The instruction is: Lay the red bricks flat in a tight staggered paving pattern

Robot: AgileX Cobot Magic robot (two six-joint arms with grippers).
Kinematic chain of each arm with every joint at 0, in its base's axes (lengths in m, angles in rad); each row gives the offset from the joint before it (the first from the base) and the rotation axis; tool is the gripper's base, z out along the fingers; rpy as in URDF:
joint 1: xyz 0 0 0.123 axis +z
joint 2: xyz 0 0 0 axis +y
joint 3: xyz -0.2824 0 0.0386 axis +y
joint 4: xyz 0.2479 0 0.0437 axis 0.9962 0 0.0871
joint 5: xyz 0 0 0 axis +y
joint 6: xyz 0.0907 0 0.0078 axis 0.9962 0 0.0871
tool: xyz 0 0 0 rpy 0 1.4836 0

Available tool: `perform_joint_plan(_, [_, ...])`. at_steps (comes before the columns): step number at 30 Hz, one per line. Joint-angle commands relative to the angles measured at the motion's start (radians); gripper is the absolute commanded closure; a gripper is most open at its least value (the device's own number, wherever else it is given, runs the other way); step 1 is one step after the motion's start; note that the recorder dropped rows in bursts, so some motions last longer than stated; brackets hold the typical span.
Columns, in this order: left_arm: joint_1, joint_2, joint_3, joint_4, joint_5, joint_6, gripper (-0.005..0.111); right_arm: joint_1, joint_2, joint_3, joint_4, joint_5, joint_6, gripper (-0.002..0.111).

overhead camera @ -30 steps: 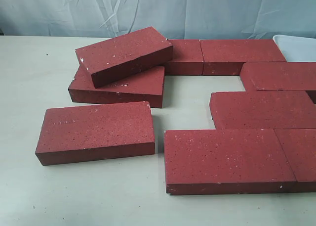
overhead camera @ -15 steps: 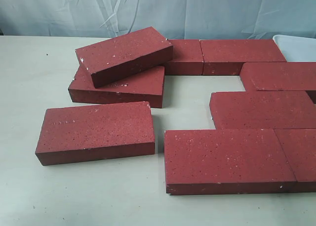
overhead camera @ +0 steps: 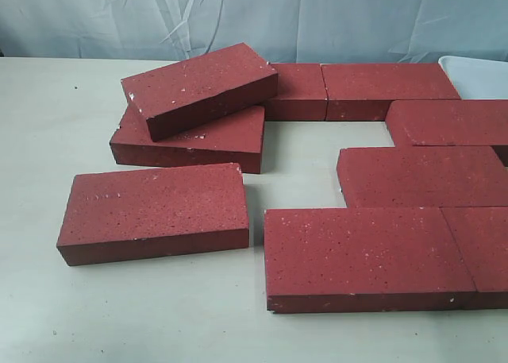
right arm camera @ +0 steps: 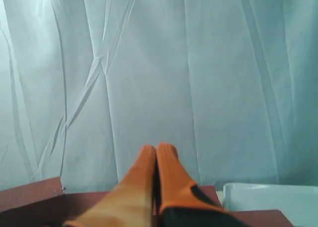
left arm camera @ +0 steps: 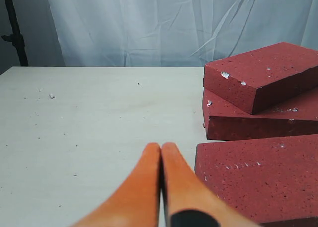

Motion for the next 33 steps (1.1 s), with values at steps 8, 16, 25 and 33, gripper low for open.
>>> perform_joint_plan(8, [0.002,-0.004,0.005,-0.004,-0.013,0.0,0.107,-0.005,-0.007,0.002,0.0,-0.083,-0.004,0.109])
perform_joint_plan(16, [0.002,-0.004,0.005,-0.004,-0.013,0.0,0.107,-0.005,-0.007,0.002,0.0,-0.105,-0.004,0.109])
perform_joint_plan(25, [0.002,-0.004,0.005,-0.004,-0.013,0.0,0.107,-0.005,-0.007,-0.031,0.001,-0.041,-0.004,0.109])
perform_joint_plan(33, [0.002,-0.004,0.005,-0.004,-0.013,0.0,0.107,-0.005,0.079,-0.235,-0.003,0.203,-0.004,0.109])
